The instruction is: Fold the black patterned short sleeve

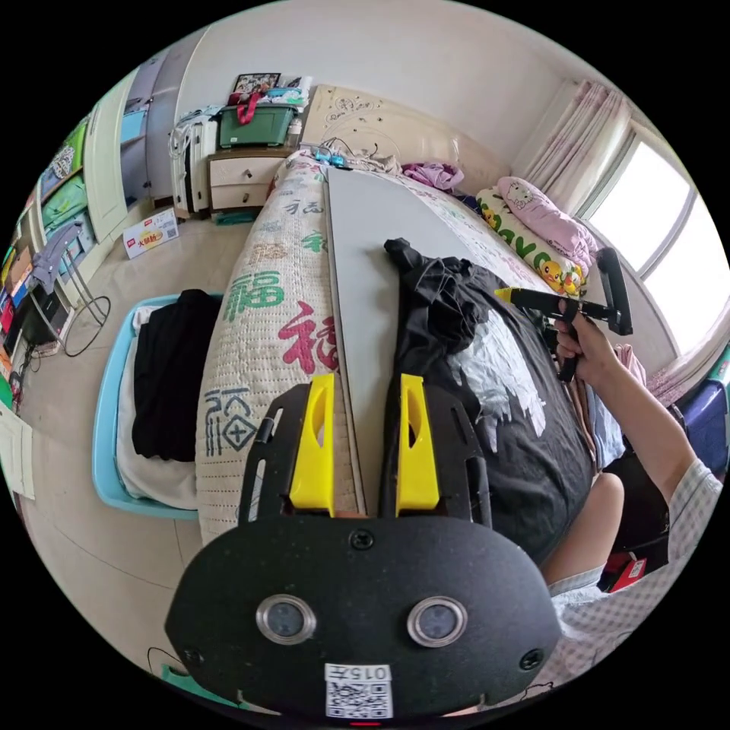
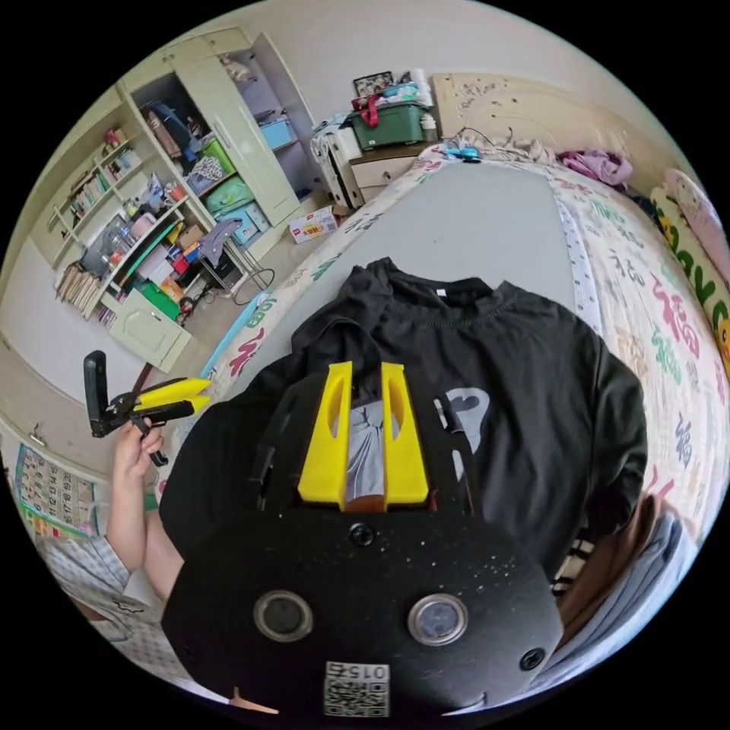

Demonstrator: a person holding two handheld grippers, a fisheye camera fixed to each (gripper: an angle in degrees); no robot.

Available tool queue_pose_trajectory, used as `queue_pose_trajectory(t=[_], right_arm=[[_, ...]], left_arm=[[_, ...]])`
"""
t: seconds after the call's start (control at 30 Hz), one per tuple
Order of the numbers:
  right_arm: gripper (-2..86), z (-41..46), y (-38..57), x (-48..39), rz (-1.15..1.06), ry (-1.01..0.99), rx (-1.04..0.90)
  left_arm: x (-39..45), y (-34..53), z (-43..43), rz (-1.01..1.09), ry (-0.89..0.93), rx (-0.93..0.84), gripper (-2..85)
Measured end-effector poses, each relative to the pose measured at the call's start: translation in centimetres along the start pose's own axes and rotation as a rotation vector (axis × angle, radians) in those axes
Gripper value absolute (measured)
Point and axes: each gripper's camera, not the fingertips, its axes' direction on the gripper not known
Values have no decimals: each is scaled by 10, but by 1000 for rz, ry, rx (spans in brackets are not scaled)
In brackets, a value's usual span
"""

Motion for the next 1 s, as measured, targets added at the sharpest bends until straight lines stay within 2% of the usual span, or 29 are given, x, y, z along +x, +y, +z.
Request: queue_pose_trajectory(t=[0.13, 0.27, 0.4, 0.47, 0.57, 0.67, 0.8, 1.0], right_arm=[[110, 52, -33, -19, -92, -27, -70], [133, 103, -50, -58, -216, -13, -161], [135, 167, -46, -107, -357, 91, -304], [109, 195, -43, -113, -371, 191, -376], [21, 209, -50, -116, -369, 297, -420], [9, 197, -69, -127, -346, 223, -400], [5, 189, -111, -160, -258, -1, -296], [26, 243, -156, -175, -54, -170, -188]], left_arm=[[0, 3, -9, 5, -13, 14, 125], [11, 7, -22, 74, 116, 78, 119], [24, 7, -25, 138, 187, 76, 118], [24, 6, -25, 146, 195, 65, 117], [17, 6, -31, 127, 216, 62, 117], [10, 6, -43, 114, 272, 93, 116], [-9, 4, -54, 51, 282, 113, 116], [-54, 5, -70, -70, 377, 144, 114]])
